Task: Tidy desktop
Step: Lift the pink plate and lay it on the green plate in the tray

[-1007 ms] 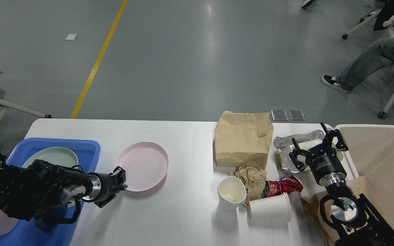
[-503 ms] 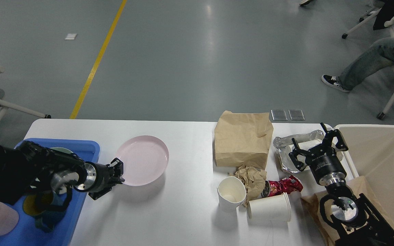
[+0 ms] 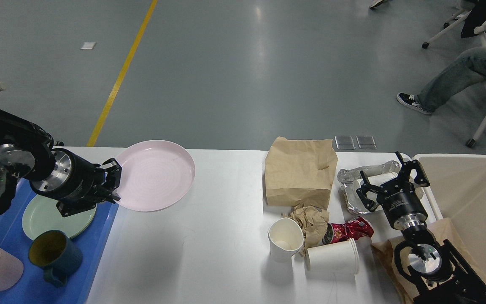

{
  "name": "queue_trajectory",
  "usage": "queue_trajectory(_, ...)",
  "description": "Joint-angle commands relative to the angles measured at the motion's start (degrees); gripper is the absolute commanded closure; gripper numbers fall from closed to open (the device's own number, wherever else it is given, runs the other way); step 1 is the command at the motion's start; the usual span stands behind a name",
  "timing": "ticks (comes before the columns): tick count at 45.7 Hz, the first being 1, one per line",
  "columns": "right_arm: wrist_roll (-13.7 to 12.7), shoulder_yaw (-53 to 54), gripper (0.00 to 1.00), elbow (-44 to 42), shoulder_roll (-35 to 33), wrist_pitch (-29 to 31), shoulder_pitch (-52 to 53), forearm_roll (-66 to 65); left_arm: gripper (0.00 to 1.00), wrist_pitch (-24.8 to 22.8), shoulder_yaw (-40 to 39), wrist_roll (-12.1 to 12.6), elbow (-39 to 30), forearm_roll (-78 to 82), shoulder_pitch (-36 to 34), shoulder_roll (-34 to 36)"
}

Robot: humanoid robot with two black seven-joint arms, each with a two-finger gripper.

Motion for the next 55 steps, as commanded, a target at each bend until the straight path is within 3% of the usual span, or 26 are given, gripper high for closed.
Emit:
queue_trajectory(1, 0.0, 0.0, 0.0, 0.0, 0.0, -0.04, 0.06, -0.02, 1.0, -0.59, 2.1, 0.74, 0.28, 0.0, -0.5, 1.54)
queue_trajectory(8, 0.0, 0.0, 0.0, 0.0, 0.0, 0.05, -0.03, -0.02, 1.0, -1.2, 6.5, 0.74, 6.06, 0.18, 1.16, 3.82)
queue_trajectory(24, 0.0, 0.0, 0.0, 0.0, 0.0, 0.05, -0.03, -0.02, 1.0, -7.53, 7.29, 2.06, 35.59, 1.15, 21.99, 14.11)
queue_trajectory(31, 0.0, 0.0, 0.0, 0.09, 0.0, 0.05, -0.03, -0.02, 1.0, -7.18, 0.89, 5.92, 46.14, 1.58, 32.09, 14.99)
queue_trajectory(36, 0.0, 0.0, 0.0, 0.0, 0.0, -0.04, -0.03, -0.02, 1.0, -6.83, -6.49, 7.07, 52.39, 5.0, 40.53, 14.99)
queue_trajectory(43, 0.0, 0.0, 0.0, 0.0, 0.0, 0.05, -0.03, -0.02, 1.0, -6.74, -14.15, 6.89, 53.01, 11.77, 44.5, 14.38)
queue_trajectory(55, 0.0, 0.0, 0.0, 0.0, 0.0, 0.05, -0.03, -0.02, 1.0, -4.99, -14.33, 6.98, 52.31, 12.74, 46.78, 13.06)
